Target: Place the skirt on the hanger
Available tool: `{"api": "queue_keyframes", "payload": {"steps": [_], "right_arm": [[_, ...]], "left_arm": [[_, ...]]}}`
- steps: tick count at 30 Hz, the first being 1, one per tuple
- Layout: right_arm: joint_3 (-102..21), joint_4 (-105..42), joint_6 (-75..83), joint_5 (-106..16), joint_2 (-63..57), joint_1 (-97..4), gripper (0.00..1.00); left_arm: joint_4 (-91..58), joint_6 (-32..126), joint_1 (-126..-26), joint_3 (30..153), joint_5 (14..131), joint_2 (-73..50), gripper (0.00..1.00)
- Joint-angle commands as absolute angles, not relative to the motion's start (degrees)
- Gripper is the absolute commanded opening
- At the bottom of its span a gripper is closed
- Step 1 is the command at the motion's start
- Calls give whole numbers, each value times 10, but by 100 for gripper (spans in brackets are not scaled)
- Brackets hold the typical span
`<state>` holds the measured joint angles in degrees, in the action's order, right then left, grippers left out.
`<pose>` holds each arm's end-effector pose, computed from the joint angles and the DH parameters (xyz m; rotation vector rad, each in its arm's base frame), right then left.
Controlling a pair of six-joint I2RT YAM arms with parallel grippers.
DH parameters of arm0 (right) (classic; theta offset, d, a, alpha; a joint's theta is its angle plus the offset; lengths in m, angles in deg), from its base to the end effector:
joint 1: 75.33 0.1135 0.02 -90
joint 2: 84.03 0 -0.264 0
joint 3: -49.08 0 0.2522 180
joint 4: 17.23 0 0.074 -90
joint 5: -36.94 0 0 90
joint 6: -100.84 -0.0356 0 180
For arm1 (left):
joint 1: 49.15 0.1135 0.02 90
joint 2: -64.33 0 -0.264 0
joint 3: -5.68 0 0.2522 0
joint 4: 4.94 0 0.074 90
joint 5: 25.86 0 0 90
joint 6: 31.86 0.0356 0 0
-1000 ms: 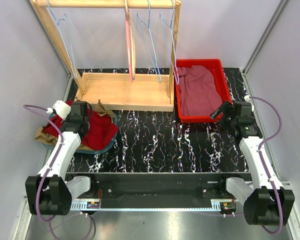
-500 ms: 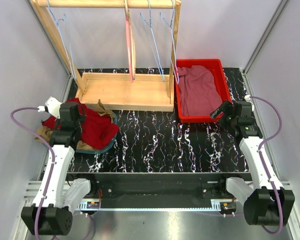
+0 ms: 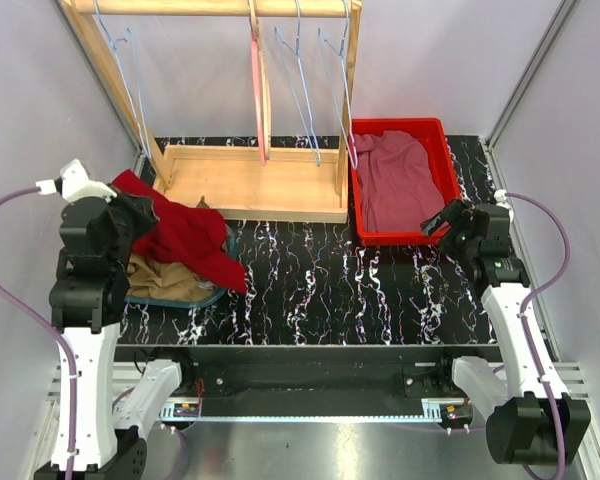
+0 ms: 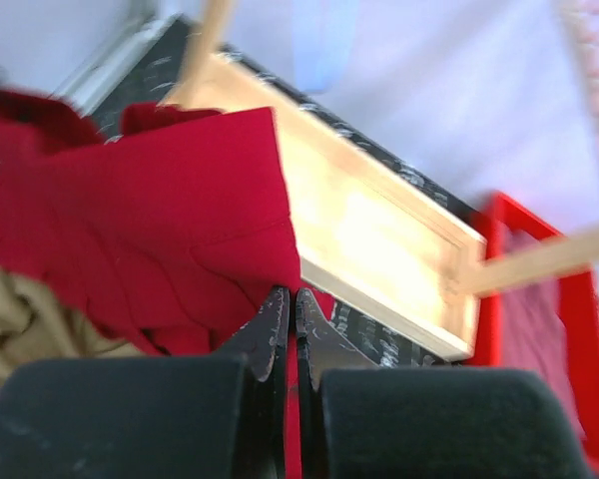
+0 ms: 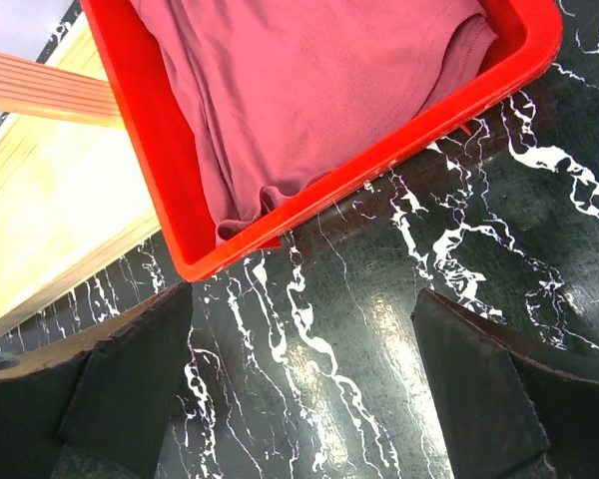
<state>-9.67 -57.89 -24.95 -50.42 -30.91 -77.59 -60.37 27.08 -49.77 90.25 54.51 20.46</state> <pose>0.2022 -0.0063 0.2865 0.6944 2.0950 0.3799 0.1265 0.0046 0.4332 -0.5941 1.7315 -0.2364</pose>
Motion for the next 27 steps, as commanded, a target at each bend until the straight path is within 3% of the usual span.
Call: {"api": "queue_keyframes", "payload": {"steps": [1,5,8,17,27], "right_arm": [[-128,-593,-234,-509,-324,-777,100],[-155,-612,-231,-504,-322,-777,100],[-165,-619,-228,-492,-324,-777,100],[-210,-655,-204,-460,-330,-777,100],[-215,-669,-181,-403,-346,-777,100]], "left_arm": [[-567,333,-497,1002,719,180,0],[-553,337,-499,1029,823,148,0],[-528,331,-523,996,839,152,0],[-458,318,-778,866,670,116,0],[-371,288,-961,677,554,95,0]]}}
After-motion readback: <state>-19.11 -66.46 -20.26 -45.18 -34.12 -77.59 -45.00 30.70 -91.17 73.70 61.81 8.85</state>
